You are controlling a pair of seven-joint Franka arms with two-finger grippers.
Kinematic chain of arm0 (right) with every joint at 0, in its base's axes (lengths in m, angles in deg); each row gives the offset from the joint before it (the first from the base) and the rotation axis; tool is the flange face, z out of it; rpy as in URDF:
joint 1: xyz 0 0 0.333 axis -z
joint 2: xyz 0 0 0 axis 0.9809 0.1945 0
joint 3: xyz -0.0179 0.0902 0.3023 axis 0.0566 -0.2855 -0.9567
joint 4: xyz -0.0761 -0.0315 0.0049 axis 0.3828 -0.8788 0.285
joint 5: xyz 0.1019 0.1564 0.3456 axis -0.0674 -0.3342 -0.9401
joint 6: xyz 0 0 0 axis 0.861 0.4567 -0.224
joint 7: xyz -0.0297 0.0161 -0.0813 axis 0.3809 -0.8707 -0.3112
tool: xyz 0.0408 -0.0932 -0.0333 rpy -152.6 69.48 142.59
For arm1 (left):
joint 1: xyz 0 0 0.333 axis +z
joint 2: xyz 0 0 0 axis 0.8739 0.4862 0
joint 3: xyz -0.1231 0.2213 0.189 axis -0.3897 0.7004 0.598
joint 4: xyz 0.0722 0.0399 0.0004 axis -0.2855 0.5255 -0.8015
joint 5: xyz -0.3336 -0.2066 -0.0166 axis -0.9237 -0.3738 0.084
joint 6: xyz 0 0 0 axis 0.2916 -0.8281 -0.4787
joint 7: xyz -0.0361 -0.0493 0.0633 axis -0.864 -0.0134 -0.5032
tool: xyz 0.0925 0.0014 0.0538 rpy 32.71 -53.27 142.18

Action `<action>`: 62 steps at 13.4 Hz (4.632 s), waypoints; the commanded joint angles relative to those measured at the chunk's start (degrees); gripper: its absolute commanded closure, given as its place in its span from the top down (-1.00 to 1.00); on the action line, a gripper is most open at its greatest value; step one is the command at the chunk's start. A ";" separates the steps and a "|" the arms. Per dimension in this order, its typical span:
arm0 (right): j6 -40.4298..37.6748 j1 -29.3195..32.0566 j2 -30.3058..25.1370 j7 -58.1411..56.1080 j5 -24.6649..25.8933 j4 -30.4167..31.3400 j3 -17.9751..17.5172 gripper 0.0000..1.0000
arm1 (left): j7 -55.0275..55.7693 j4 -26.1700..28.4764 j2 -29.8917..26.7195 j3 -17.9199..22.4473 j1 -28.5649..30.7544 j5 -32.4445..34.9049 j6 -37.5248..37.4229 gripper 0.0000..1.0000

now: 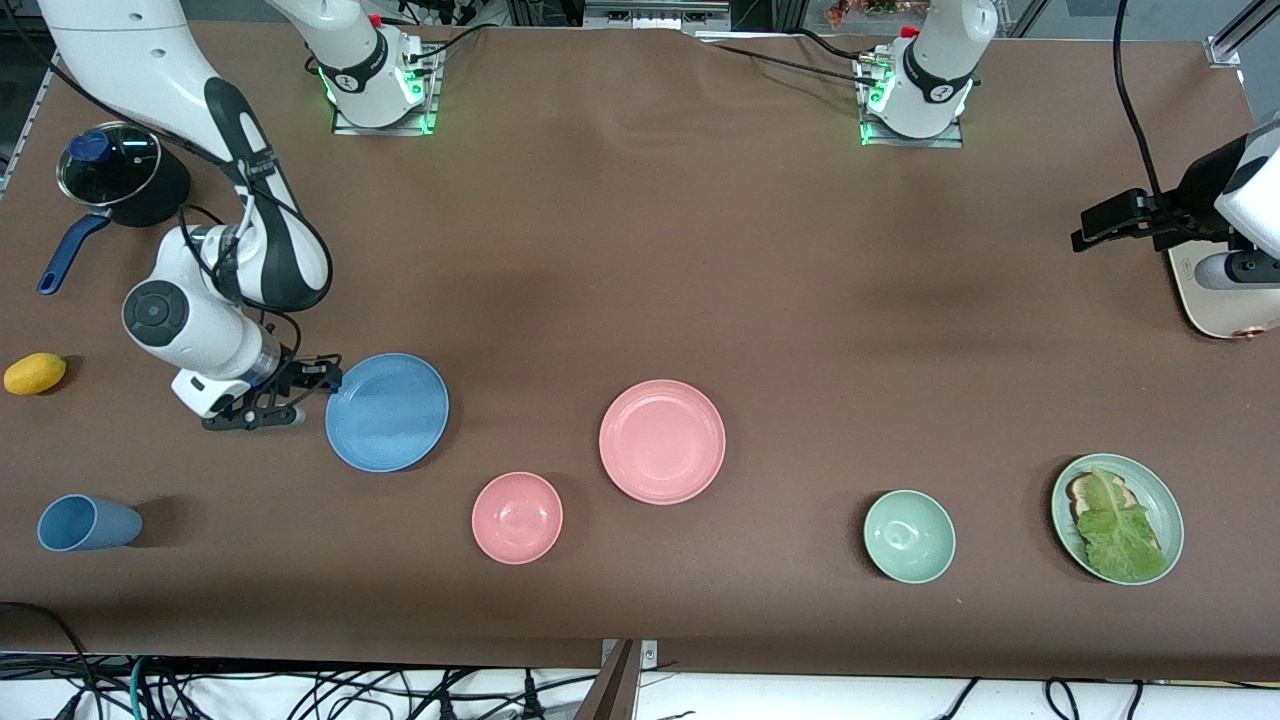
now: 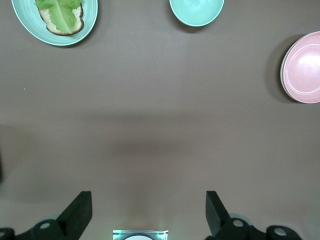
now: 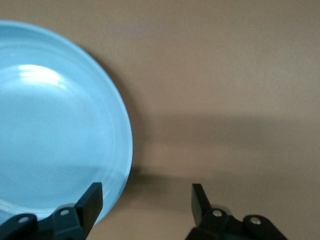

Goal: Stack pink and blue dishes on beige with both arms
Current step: 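Close the right gripper on the blue plate's rim, then carry the blue plate onto the pink plate and open the right gripper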

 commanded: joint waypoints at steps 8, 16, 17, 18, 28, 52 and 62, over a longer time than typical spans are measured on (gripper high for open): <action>-0.04 0.56 5.11 -0.09 -1.57 -5.36 -0.80 0.28 | -0.95 -1.14 0.18 -0.26 0.29 -0.56 0.47 1.00; 0.05 0.30 5.64 0.00 -3.59 -5.36 -1.06 -0.30 | -0.95 -1.14 0.18 -0.26 0.29 -0.47 0.47 1.00; -0.04 0.30 5.55 0.00 -3.59 -5.36 -1.24 -0.41 | -0.95 -1.14 0.18 -0.26 0.29 -0.47 0.47 1.00; -0.12 0.30 5.55 -0.08 -3.67 -5.36 -1.24 -0.58 | -0.95 -1.14 0.18 -0.26 0.29 -0.47 0.47 1.00; -17.16 -0.32 -1.38 -0.17 -3.50 -14.32 -5.54 -1.00 | -0.95 -1.23 0.18 -0.26 0.38 -0.56 0.47 1.00; -3.29 -29.76 18.20 56.52 -4.99 -33.75 -5.90 -1.00 | -0.95 -1.23 0.18 -0.35 0.29 -0.65 0.47 1.00; -10.20 -27.14 14.89 51.36 -4.90 -33.84 -4.58 0.48 | -0.95 -1.23 0.18 -0.35 0.20 -0.65 0.47 1.00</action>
